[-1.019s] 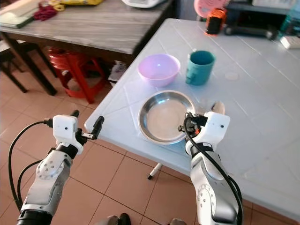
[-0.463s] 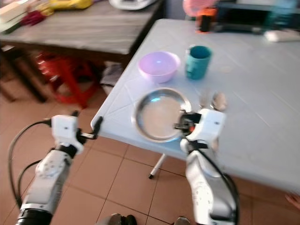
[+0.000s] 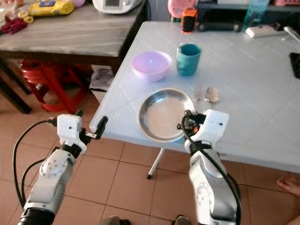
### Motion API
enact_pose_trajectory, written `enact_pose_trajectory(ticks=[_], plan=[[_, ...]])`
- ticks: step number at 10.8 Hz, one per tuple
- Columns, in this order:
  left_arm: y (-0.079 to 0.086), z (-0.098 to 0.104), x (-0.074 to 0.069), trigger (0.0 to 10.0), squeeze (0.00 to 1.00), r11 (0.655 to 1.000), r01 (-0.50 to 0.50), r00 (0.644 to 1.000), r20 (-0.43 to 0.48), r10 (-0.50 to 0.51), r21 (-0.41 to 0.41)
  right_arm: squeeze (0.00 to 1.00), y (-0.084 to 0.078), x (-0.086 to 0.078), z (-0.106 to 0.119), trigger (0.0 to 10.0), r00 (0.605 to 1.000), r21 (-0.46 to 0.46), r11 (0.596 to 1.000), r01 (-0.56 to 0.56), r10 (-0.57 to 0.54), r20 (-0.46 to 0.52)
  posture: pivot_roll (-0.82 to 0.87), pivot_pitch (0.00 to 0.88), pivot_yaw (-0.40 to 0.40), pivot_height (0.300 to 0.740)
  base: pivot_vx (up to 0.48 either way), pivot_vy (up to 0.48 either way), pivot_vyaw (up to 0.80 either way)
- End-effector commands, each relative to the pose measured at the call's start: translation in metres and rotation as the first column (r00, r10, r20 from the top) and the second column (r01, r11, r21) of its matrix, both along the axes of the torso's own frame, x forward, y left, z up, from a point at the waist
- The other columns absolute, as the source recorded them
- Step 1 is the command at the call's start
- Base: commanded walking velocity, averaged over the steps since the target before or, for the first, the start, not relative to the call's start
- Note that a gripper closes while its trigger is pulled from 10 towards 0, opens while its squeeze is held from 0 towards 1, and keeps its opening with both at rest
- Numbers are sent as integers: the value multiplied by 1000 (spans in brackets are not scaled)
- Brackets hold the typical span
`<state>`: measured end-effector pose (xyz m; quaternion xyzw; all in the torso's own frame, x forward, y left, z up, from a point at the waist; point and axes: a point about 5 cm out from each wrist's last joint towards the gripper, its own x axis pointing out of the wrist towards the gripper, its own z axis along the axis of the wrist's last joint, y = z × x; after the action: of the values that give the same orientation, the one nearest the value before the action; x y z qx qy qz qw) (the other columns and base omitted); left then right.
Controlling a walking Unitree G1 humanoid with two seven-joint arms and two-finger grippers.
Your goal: Setting the table
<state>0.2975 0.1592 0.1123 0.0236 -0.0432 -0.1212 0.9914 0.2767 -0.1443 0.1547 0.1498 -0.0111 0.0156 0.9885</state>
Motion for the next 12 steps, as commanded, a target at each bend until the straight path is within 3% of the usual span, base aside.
enact_pose_trajectory(ticks=[1,12], plan=[[5,-3,-1,10000,0,1000,-17,1000,-9,17,9,0,4,0,3,10000,1000,6,1000,-12,12,18,-61,143,107,740,0,326,0],[-6,-3,0,10000,0,1000,-4,1000,3,4,0,0,2,3,5,10000,999,-20,1000,0,1,42,-65,143,96,740,0,339,-37]])
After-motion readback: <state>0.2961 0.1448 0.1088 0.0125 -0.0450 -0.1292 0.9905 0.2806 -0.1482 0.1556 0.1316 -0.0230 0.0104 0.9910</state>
